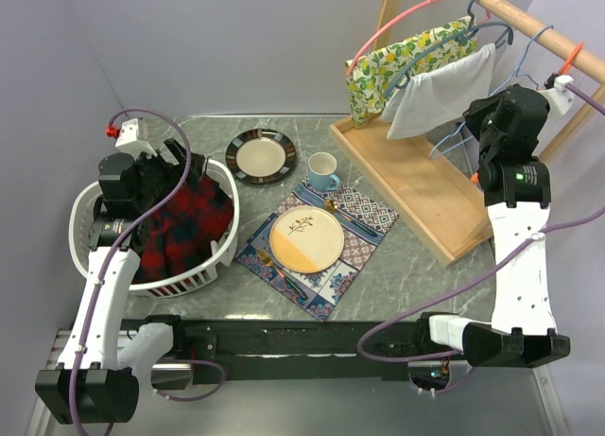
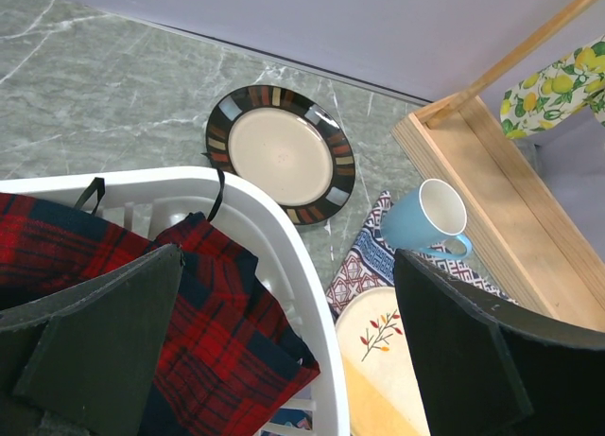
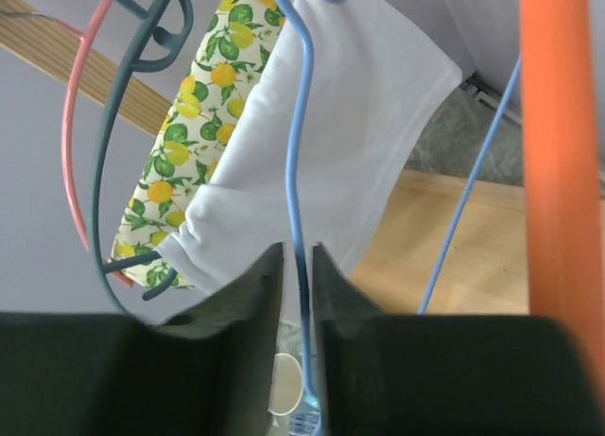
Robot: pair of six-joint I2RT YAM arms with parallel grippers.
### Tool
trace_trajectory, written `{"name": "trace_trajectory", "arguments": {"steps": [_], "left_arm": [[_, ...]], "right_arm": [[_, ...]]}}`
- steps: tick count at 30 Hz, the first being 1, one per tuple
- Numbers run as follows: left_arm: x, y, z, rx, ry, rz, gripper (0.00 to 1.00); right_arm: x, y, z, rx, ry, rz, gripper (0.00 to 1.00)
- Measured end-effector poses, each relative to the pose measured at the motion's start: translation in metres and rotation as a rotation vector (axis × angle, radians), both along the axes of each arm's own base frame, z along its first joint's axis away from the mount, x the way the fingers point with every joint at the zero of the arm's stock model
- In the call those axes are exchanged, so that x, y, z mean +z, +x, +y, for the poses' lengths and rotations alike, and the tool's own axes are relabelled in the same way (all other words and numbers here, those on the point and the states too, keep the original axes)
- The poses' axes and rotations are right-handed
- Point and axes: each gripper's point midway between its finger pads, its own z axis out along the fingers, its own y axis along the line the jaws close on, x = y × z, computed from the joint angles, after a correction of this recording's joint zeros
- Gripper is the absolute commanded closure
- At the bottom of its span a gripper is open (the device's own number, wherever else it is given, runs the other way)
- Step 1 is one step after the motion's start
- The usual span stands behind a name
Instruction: Remove the skirt from the hanger
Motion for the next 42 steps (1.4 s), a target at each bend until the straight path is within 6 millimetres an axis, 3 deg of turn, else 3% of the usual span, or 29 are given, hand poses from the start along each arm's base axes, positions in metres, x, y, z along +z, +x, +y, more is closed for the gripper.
{"name": "trace_trajectory", "arguments": {"steps": [3, 9, 16, 24, 27, 33, 38, 42], "left_arm": [[0.001, 0.000, 0.001, 0.002, 0.003, -0.004, 0.01], [0.004, -0.002, 0.001, 0.003, 0.006, -0.014, 0.01], [0.005, -0.003, 0.001, 0.003, 0.006, -0.016, 0.01], [0.005, -0.003, 0.001, 0.002, 0.006, -0.016, 0.01], [0.005, -0.003, 0.001, 0.002, 0.006, -0.016, 0.01], [0.005, -0.003, 0.000, -0.001, 0.005, -0.016, 0.01], [0.005, -0.003, -0.001, -0.005, 0.004, -0.016, 0.01], [0.005, -0.004, -0.002, -0.011, 0.001, -0.016, 0.01]], "right_arm": [[0.003, -0.012, 0.000, 0.008, -0.009, 0.004, 0.37], [0.024, -0.050, 0.012, 0.072, -0.032, -0.023, 0.28], [0.060, -0.094, 0.039, 0.219, -0.057, -0.094, 0.28], [0.095, -0.109, 0.074, 0.404, -0.048, -0.196, 0.35], [0.104, -0.100, 0.082, 0.434, -0.030, -0.227, 0.36], [0.098, -0.049, 0.106, 0.463, 0.001, -0.202, 0.35], [0.062, 0.007, 0.106, 0.372, -0.001, -0.131, 0.35], [0.046, 0.033, 0.094, 0.280, -0.011, -0.108, 0.36]]}}
